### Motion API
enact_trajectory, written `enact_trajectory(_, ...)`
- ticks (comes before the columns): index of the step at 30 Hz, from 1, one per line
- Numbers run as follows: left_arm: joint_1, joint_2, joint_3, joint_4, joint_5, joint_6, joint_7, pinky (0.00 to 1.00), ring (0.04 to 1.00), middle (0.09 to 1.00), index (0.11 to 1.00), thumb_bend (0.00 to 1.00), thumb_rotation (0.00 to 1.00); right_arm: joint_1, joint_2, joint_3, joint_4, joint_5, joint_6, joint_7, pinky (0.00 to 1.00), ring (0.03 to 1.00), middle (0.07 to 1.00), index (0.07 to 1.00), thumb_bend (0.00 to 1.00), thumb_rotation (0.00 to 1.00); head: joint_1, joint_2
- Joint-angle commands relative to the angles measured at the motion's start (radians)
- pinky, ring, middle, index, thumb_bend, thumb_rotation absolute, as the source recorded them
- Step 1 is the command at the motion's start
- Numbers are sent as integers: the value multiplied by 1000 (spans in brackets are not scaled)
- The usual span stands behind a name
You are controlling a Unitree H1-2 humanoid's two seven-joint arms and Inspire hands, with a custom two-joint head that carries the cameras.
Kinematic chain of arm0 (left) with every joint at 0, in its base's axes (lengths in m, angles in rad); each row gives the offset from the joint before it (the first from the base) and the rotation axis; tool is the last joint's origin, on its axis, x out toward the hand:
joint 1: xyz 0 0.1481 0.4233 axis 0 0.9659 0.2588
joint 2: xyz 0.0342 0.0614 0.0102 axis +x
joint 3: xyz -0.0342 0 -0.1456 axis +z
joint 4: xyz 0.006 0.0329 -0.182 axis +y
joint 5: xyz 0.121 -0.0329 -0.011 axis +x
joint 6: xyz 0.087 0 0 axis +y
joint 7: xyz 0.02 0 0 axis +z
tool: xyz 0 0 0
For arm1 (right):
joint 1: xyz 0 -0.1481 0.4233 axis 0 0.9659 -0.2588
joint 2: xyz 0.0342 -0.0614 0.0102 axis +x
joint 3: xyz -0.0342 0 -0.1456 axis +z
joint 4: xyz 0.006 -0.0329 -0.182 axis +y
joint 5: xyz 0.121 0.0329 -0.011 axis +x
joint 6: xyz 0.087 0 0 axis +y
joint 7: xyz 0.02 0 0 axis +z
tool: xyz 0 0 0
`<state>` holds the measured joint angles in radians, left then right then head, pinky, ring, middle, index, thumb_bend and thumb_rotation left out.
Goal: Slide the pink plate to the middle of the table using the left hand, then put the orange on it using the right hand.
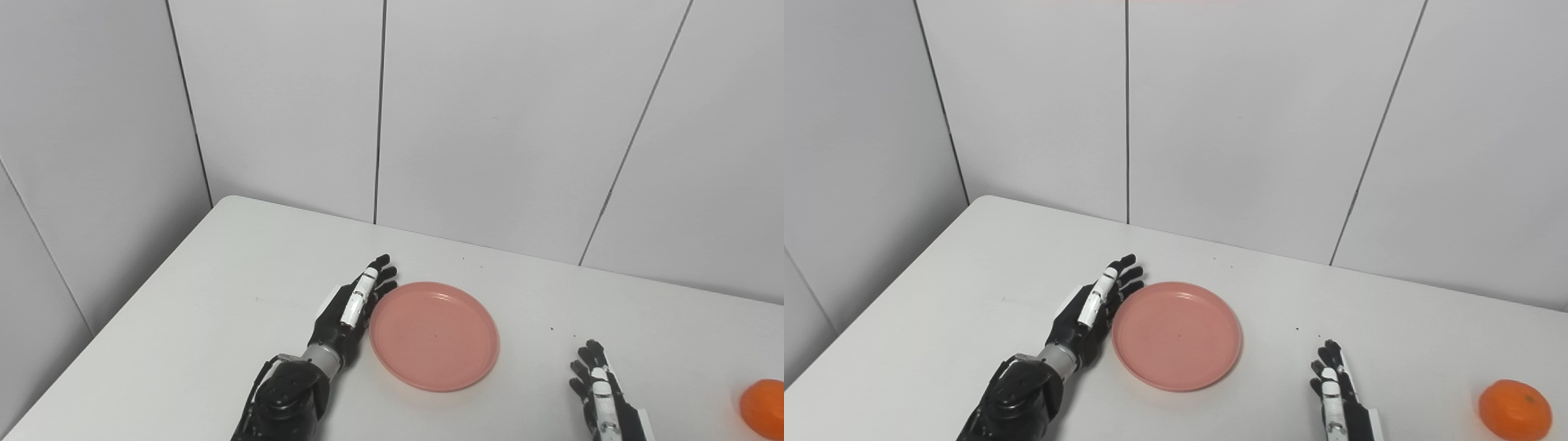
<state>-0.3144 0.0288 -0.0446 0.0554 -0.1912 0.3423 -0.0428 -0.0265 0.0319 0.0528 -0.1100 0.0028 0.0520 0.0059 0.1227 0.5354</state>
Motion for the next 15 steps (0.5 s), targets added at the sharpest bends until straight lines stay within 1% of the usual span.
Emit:
enact_trajectory(1, 2, -40, -32, -12, -13, 52, -33, 924, 929, 928, 914, 339, 1000, -19, 7, 7, -4, 0, -25, 5, 923, 934, 945, 948, 229, 1000, -3, 4)
enact_trajectory(4, 7, -58, -34, -14, -4, 52, -23, 916, 921, 927, 917, 336, 1000, -19, 9, 6, -4, 1, -23, 5, 927, 935, 944, 946, 246, 1000, -6, 7)
enact_trajectory(7, 14, -74, -39, -13, 5, 30, -20, 919, 922, 930, 918, 343, 1000, -21, 13, 7, -8, 0, -16, 4, 928, 936, 946, 948, 243, 1000, -11, 11)
enact_trajectory(10, 18, -82, -44, -14, 12, 26, -17, 928, 928, 935, 920, 348, 1000, -22, 15, 9, -10, -5, -17, 3, 923, 936, 946, 948, 238, 1000, -18, 15)
enact_trajectory(15, 30, -108, -45, -27, 24, 8, 1, 924, 933, 938, 919, 349, 1000, -22, 17, 12, -20, -5, 1, 2, 927, 940, 949, 951, 234, 1000, -28, 21)
